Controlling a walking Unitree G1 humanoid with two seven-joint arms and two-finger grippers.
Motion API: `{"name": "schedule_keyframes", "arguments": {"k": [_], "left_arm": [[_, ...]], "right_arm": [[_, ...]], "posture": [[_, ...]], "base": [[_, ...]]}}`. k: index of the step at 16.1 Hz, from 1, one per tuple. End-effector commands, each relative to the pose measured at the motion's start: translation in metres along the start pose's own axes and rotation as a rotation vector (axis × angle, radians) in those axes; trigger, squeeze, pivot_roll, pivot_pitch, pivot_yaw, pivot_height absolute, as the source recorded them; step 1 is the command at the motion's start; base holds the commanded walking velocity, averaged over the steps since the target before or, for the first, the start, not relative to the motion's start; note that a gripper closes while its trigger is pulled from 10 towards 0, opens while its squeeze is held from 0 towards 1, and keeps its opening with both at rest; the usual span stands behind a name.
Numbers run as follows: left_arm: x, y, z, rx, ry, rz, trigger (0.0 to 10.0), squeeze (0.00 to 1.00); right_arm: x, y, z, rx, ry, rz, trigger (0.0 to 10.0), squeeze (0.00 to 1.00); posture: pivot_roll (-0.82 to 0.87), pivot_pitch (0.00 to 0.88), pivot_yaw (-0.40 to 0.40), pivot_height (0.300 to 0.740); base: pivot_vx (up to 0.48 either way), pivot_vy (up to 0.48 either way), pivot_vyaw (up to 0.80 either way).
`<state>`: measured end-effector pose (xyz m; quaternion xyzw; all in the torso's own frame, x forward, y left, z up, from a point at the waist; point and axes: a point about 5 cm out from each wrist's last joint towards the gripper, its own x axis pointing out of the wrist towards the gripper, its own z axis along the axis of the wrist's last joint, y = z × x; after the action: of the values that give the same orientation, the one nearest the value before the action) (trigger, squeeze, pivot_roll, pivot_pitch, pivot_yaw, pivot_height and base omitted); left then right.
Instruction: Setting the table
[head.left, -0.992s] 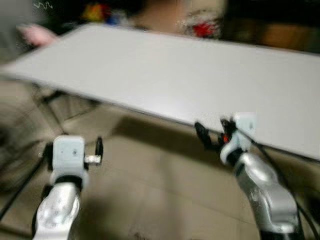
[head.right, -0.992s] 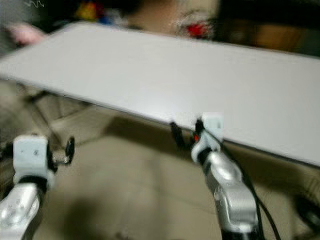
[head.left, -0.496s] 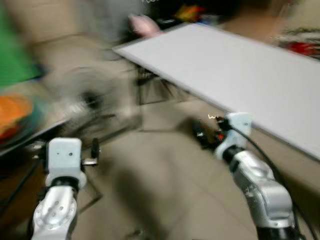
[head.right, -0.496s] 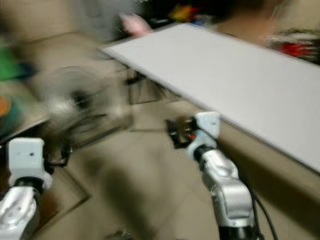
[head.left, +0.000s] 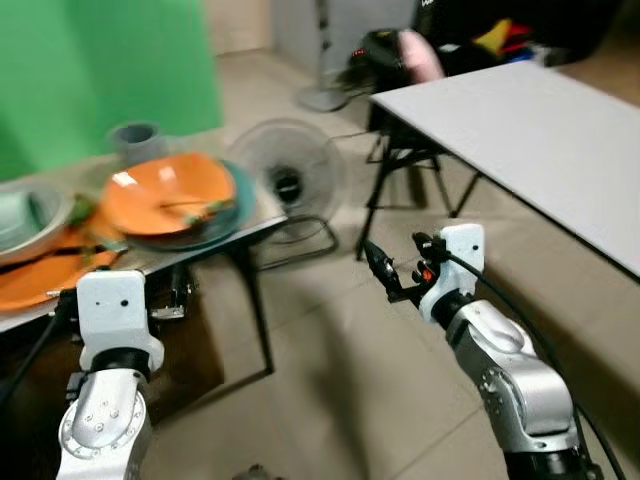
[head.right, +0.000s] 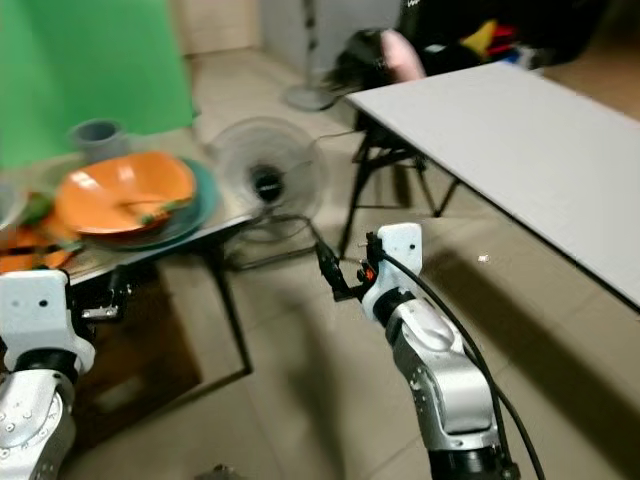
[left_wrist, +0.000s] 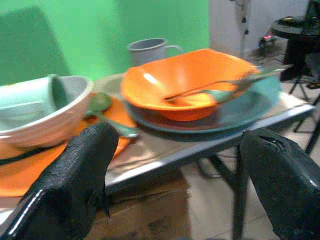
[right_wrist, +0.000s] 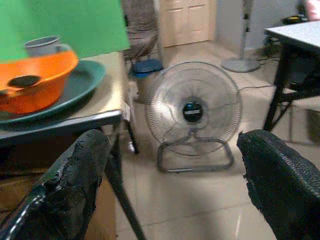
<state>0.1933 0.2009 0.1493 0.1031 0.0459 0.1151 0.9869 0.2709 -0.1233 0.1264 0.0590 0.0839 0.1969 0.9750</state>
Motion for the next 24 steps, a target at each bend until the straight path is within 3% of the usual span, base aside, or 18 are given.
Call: {"name": "schedule_keyframes", "arguments": {"k": [1,7,11,14,18,20,24], "left_arm": [[-0.003,0.004,0.005,0.005,-0.023,0.007,10.0,0.0],[-0.001,0.005,0.01,0.049,-0.042,-0.018,10.0,0.0],[0.0,0.004,0.012,0.066,-0.053,-0.034,10.0,0.0],[-0.004,0.001,0.019,0.091,-0.076,-0.058,10.0,0.0],[-0.007,-0.005,0.025,0.135,-0.098,-0.125,10.0,0.0],[-0.006,-0.009,0.03,0.15,-0.114,-0.156,10.0,0.0],[0.001,-0.006,0.04,0.114,-0.129,-0.134,10.0,0.0]], "right_arm": [[0.003,0.002,0.004,-0.014,-0.022,0.016,10.0,0.0],[0.011,0.0,0.009,-0.008,-0.026,0.045,10.0,0.0],[0.015,0.007,0.015,-0.039,-0.033,0.142,10.0,0.0],[0.016,0.017,0.019,-0.067,-0.023,0.265,10.0,0.0],[0.018,0.018,0.032,-0.073,-0.037,0.363,10.0,0.0],[0.023,0.015,0.042,-0.091,-0.06,0.361,10.0,0.0],[0.032,0.0,0.043,-0.042,-0.087,0.202,10.0,0.0]], "posture": [[0.01,0.0,-0.017,0.74],[0.02,0.0,-0.003,0.74],[0.03,0.0,-0.005,0.74],[0.04,0.0,-0.019,0.74],[0.05,0.0,-0.023,0.74],[0.05,0.0,-0.023,0.74],[0.05,0.0,-0.025,0.74]], "base": [[0.39,0.0,0.8],[0.401,0.0,0.27],[0.404,0.0,0.0],[0.395,0.0,0.77],[0.371,0.0,0.6],[0.334,0.0,0.0],[0.329,0.0,0.0]]}}
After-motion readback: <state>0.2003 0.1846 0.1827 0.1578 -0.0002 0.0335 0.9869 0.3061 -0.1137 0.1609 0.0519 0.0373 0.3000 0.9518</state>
